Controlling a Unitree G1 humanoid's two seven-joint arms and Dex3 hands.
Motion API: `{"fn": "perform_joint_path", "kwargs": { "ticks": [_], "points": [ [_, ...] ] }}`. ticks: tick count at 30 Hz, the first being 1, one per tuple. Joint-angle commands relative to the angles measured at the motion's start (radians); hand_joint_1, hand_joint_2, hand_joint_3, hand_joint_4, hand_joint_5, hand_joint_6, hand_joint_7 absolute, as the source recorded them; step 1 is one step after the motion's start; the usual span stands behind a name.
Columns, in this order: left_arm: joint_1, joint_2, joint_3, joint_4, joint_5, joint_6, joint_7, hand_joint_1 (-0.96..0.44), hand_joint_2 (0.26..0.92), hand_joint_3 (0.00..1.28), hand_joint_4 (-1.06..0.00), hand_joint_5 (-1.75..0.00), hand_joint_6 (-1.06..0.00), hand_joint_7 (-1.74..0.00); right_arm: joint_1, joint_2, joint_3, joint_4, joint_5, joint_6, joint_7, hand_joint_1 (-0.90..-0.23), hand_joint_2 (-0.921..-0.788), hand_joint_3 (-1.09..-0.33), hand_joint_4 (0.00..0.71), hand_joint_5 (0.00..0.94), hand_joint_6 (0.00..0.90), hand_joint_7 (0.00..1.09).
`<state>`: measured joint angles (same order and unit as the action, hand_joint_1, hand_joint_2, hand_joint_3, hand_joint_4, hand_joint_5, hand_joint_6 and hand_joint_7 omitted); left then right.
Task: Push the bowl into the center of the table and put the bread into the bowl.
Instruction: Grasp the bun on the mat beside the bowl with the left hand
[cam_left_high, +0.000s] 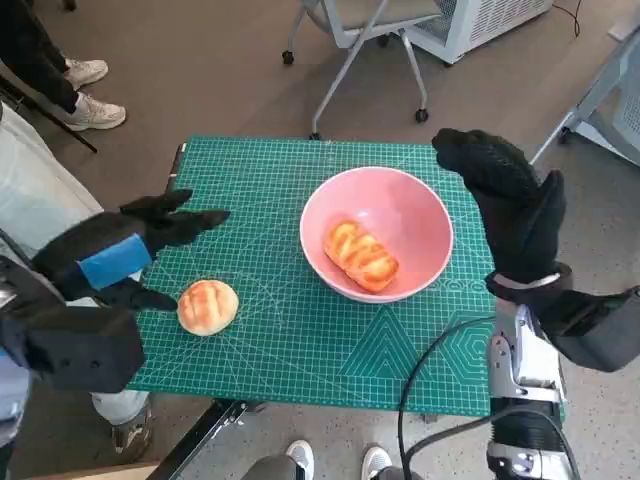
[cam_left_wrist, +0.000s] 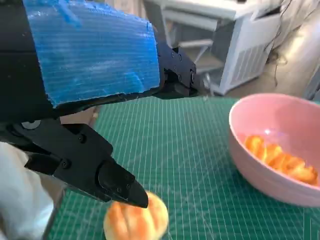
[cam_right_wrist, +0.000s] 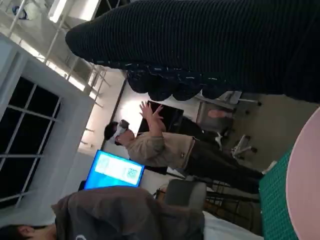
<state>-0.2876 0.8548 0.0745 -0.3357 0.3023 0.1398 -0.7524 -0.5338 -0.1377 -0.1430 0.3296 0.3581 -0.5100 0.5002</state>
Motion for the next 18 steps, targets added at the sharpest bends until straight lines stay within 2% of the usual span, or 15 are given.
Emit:
{"fn": "perform_joint_path", "kwargs": {
  "ticks": [1,18],
  "points": [
    [0.015,-0.018,-0.062,-0.009,0.014,0.039,-0.007,-0.02,0.706,0.00,-0.10,0.00,-0.28,0.00,0.007,-0.006,-0.006,0.010,0.013,0.017,0.017,-0.679,-0.921,-0.783,0.181,0.001,0.066,0.48],
    [0.019,-0.041,-0.226,0.070,0.126,0.073,0.011,-0.09,0.710,0.00,-0.12,0.00,-0.28,0.00,0.020,-0.023,-0.026,0.004,0.012,0.012,0.032,-0.681,-0.921,-0.777,0.186,0.002,0.061,0.50]
  ]
}}
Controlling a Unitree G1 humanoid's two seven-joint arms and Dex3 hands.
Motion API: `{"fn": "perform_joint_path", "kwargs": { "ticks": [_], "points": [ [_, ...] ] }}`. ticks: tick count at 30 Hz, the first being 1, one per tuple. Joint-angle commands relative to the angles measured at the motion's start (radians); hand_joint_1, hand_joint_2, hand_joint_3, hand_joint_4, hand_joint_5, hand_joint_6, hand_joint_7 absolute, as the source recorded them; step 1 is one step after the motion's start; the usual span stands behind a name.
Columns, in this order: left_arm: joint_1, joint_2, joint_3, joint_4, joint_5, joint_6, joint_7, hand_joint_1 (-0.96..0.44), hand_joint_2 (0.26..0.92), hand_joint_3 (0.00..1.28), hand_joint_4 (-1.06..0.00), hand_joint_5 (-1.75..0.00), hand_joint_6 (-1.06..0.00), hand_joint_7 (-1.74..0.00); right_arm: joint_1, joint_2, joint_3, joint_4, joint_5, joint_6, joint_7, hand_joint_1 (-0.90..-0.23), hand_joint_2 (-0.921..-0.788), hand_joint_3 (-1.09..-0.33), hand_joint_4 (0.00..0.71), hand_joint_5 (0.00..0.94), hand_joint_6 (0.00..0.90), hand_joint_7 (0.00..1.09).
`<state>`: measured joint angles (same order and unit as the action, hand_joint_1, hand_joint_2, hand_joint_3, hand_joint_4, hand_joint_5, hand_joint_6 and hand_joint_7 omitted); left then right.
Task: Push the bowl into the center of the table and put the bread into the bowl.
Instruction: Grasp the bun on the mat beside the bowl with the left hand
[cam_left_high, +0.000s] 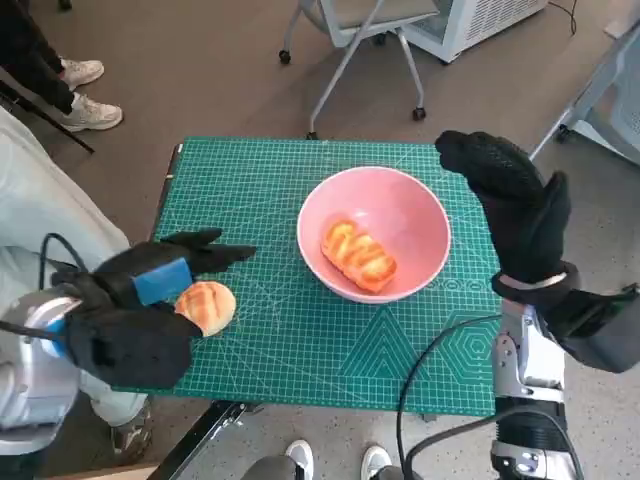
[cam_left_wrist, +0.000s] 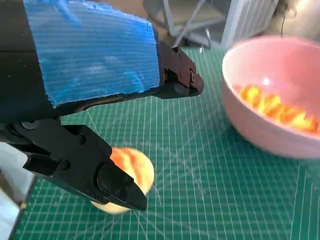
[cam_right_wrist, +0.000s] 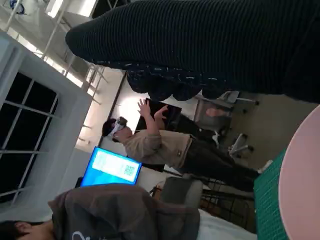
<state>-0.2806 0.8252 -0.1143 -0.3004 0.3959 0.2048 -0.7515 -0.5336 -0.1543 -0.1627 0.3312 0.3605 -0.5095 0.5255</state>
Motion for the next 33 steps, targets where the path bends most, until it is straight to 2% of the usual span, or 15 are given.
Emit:
{"fn": "perform_joint_path", "kwargs": {
  "ticks": [1,8,13,15,20,23,24,25,26,27,28,29,30,31,33],
  "points": [
    [0.013,-0.015,-0.050,0.045,0.043,0.013,0.009,-0.09,0.712,0.00,-0.11,0.00,-0.28,0.00,0.021,-0.008,-0.008,0.003,0.010,0.011,0.008,-0.683,-0.921,-0.776,0.186,0.003,0.061,0.50],
    [0.017,-0.028,-0.106,0.078,0.094,0.068,-0.007,-0.12,0.720,0.01,-0.10,0.00,-0.26,0.00,0.022,-0.010,-0.013,0.002,0.007,0.013,0.005,-0.687,-0.921,-0.773,0.188,0.003,0.066,0.50],
    [0.011,-0.043,-0.160,0.112,0.144,0.132,-0.019,-0.06,0.729,0.01,-0.12,-0.01,-0.28,-0.01,0.024,-0.008,-0.014,0.001,-0.001,0.007,0.000,-0.691,-0.921,-0.771,0.188,0.003,0.069,0.50],
    [0.008,-0.047,-0.177,0.121,0.167,0.153,-0.023,-0.01,0.734,0.01,-0.16,-0.02,-0.33,-0.03,0.024,-0.007,-0.015,0.002,-0.002,0.006,-0.002,-0.693,-0.921,-0.771,0.187,0.002,0.071,0.50],
    [0.006,-0.054,-0.203,0.147,0.217,0.174,-0.006,0.05,0.754,0.02,-0.31,-0.04,-0.50,-0.07,0.022,-0.004,-0.014,0.005,-0.004,0.005,-0.002,-0.692,-0.921,-0.773,0.187,0.001,0.072,0.50],
    [0.016,-0.059,-0.203,0.165,0.248,0.162,0.041,0.07,0.776,0.03,-0.47,-0.06,-0.61,-0.12,0.021,-0.003,-0.013,0.008,-0.004,0.003,-0.002,-0.690,-0.921,-0.773,0.186,0.001,0.071,0.50],
    [0.020,-0.060,-0.202,0.168,0.255,0.156,0.056,0.08,0.788,0.03,-0.58,-0.09,-0.67,-0.15,0.021,-0.003,-0.013,0.007,-0.004,0.004,-0.001,-0.689,-0.921,-0.774,0.186,0.001,0.071,0.50],
    [0.026,-0.061,-0.201,0.175,0.265,0.144,0.080,0.09,0.793,0.03,-0.62,-0.09,-0.69,-0.17,0.020,-0.003,-0.013,0.007,-0.003,0.004,-0.001,-0.688,-0.921,-0.774,0.186,0.001,0.071,0.50],
    [0.030,-0.061,-0.200,0.181,0.271,0.135,0.097,0.10,0.810,0.03,-0.73,-0.14,-0.70,-0.29,0.020,-0.003,-0.013,0.007,-0.003,0.004,-0.001,-0.688,-0.921,-0.774,0.186,0.001,0.071,0.50],
    [0.034,-0.059,-0.199,0.188,0.276,0.122,0.116,0.10,0.823,0.02,-0.79,-0.19,-0.69,-0.42,0.020,-0.003,-0.012,0.006,-0.003,0.005,-0.001,-0.688,-0.921,-0.775,0.186,0.001,0.070,0.50],
    [0.036,-0.059,-0.198,0.194,0.279,0.112,0.130,0.08,0.843,0.02,-0.80,-0.35,-0.68,-0.57,0.020,-0.003,-0.012,0.006,-0.003,0.005,-0.001,-0.688,-0.921,-0.775,0.186,0.001,0.070,0.51],
    [0.040,-0.057,-0.193,0.198,0.275,0.100,0.141,0.05,0.871,0.03,-0.79,-0.61,-0.64,-0.80,0.019,-0.002,-0.012,0.006,-0.003,0.006,-0.001,-0.688,-0.921,-0.775,0.186,0.001,0.070,0.51],
    [0.043,-0.056,-0.189,0.201,0.273,0.091,0.149,0.04,0.885,0.03,-0.80,-0.77,-0.64,-0.92,0.019,-0.002,-0.011,0.006,-0.003,0.007,0.000,-0.689,-0.921,-0.776,0.185,0.001,0.070,0.51],
    [0.048,-0.054,-0.183,0.201,0.266,0.081,0.154,0.02,0.894,0.03,-0.80,-0.88,-0.63,-1.00,0.018,-0.003,-0.011,0.006,-0.002,0.008,0.001,-0.689,-0.921,-0.776,0.185,0.001,0.069,0.51],
    [0.054,-0.050,-0.172,0.200,0.255,0.065,0.161,0.01,0.899,0.03,-0.81,-0.96,-0.64,-1.06,0.017,-0.003,-0.011,0.008,0.000,0.009,0.003,-0.690,-0.921,-0.776,0.185,0.000,0.069,0.51]
  ]
}}
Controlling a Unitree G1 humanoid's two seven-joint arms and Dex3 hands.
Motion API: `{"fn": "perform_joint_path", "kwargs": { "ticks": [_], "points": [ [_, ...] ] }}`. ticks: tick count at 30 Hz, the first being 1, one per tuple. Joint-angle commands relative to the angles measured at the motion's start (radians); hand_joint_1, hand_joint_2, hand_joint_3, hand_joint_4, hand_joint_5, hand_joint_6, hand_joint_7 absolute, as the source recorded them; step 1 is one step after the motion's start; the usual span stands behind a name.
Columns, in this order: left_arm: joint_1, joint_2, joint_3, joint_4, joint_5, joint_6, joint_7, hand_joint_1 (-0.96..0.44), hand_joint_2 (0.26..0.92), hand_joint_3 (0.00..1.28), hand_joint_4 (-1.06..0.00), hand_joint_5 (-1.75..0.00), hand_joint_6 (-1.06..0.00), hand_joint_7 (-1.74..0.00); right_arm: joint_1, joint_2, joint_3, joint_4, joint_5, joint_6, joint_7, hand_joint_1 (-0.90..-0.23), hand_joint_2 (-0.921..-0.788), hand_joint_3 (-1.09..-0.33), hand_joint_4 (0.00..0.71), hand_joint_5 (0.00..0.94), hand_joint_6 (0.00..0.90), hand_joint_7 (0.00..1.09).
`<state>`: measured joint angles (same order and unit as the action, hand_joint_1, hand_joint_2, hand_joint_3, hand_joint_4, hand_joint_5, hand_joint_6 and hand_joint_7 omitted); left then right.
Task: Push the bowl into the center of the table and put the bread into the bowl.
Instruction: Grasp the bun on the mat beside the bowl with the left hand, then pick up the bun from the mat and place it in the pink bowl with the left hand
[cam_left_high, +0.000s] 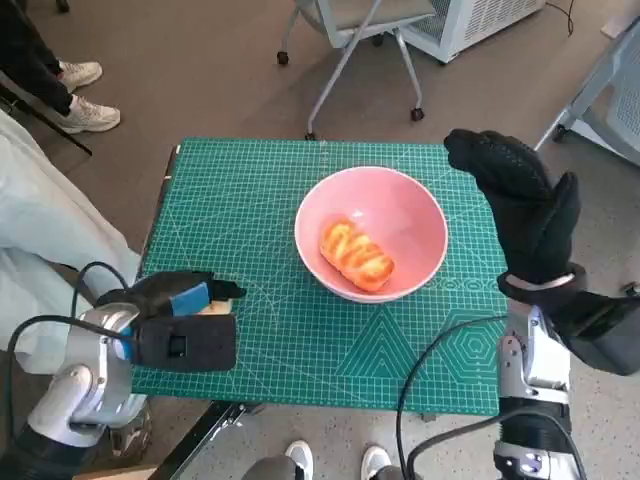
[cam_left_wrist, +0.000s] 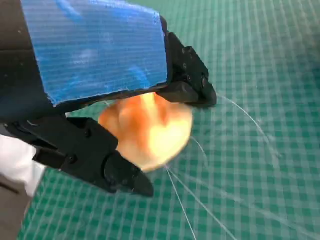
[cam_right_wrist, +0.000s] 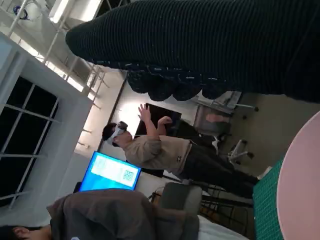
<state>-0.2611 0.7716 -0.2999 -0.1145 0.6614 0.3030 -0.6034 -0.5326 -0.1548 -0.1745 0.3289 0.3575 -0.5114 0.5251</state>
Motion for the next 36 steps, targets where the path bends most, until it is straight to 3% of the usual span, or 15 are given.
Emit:
{"fn": "perform_joint_path", "kwargs": {
  "ticks": [1,22,36],
  "points": [
    [0.037,0.005,0.018,0.013,-0.015,-0.040,0.015,0.01,0.900,0.03,-0.81,-1.00,-0.65,-1.08,0.015,-0.002,0.000,0.012,0.004,0.011,0.004,-0.690,-0.921,-0.777,0.185,0.000,0.068,0.51],
    [0.019,0.015,0.114,-0.040,-0.080,-0.103,-0.003,0.00,0.909,0.03,-0.79,-1.04,-0.67,-1.14,0.011,-0.004,-0.005,0.026,0.015,0.009,0.020,-0.691,-0.921,-0.776,0.186,0.000,0.065,0.51],
    [-0.141,-0.035,0.161,-0.189,-0.136,-0.003,-0.073,0.00,0.910,0.02,-0.79,-1.07,-0.67,-1.11,-0.001,-0.004,-0.009,0.040,0.015,0.011,0.022,-0.691,-0.921,-0.775,0.186,0.000,0.065,0.51]
  ]
}}
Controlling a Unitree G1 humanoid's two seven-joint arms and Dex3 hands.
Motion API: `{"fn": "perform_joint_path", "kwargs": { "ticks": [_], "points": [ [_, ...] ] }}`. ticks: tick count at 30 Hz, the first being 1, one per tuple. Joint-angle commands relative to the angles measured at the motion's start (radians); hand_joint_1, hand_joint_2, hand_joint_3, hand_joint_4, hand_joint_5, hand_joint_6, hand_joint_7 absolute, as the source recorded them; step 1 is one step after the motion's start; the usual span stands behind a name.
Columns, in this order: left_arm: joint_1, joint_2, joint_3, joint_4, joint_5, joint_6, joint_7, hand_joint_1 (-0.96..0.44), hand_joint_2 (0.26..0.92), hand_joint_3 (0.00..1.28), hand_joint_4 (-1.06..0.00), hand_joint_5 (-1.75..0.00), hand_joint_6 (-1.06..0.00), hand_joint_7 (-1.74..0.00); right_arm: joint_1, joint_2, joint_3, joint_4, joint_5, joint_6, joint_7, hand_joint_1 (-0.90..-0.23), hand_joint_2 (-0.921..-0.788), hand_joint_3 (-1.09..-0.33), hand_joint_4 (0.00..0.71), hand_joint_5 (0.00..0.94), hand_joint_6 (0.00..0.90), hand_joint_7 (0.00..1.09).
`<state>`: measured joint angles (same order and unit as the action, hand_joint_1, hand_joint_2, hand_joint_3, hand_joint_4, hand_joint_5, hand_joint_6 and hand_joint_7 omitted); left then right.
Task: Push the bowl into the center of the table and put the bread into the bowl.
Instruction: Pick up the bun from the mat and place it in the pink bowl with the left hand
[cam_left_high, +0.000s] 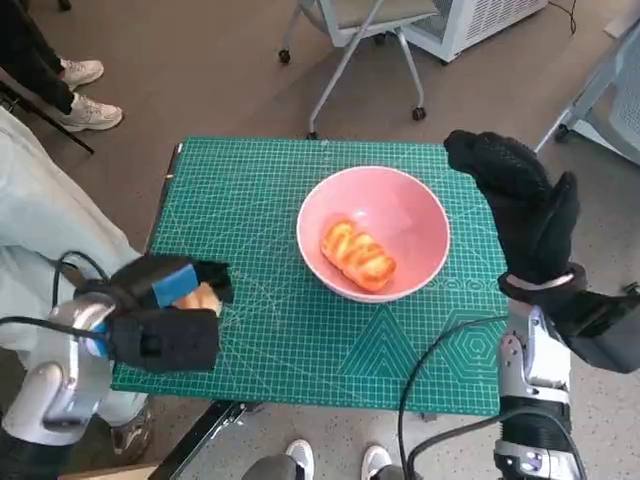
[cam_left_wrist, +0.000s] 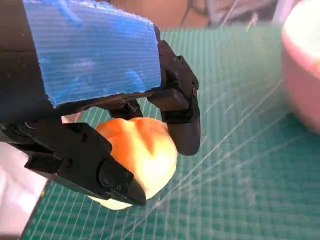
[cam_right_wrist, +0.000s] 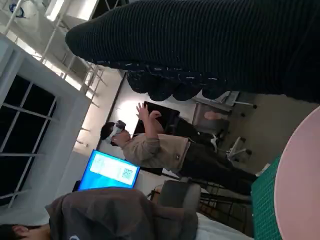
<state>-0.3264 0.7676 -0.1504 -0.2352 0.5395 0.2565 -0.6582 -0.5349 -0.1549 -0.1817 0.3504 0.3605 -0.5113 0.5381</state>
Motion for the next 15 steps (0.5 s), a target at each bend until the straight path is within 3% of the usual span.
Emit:
{"fn": "perform_joint_path", "kwargs": {
  "ticks": [1,7,15],
  "points": [
    [-0.087,-0.037,0.009,-0.077,-0.013,0.053,-0.021,0.00,0.910,0.02,-0.79,-1.07,-0.67,-1.10,0.000,-0.004,-0.002,0.020,0.012,0.011,0.010,-0.691,-0.921,-0.775,0.186,0.000,0.065,0.51],
    [-0.166,-0.099,-0.033,-0.117,0.003,0.084,-0.015,0.00,0.909,0.02,-0.80,-1.04,-0.68,-1.11,-0.003,0.003,0.001,0.022,0.009,0.008,0.009,-0.697,-0.921,-0.775,0.186,0.000,0.065,0.51],
    [-0.286,-0.178,-0.112,-0.082,0.023,0.036,0.001,0.00,0.905,0.01,-0.82,-1.00,-0.69,-1.12,-0.007,0.008,0.003,0.031,0.009,0.004,0.013,-0.695,-0.921,-0.779,0.183,0.000,0.061,0.52]
  ]
}}
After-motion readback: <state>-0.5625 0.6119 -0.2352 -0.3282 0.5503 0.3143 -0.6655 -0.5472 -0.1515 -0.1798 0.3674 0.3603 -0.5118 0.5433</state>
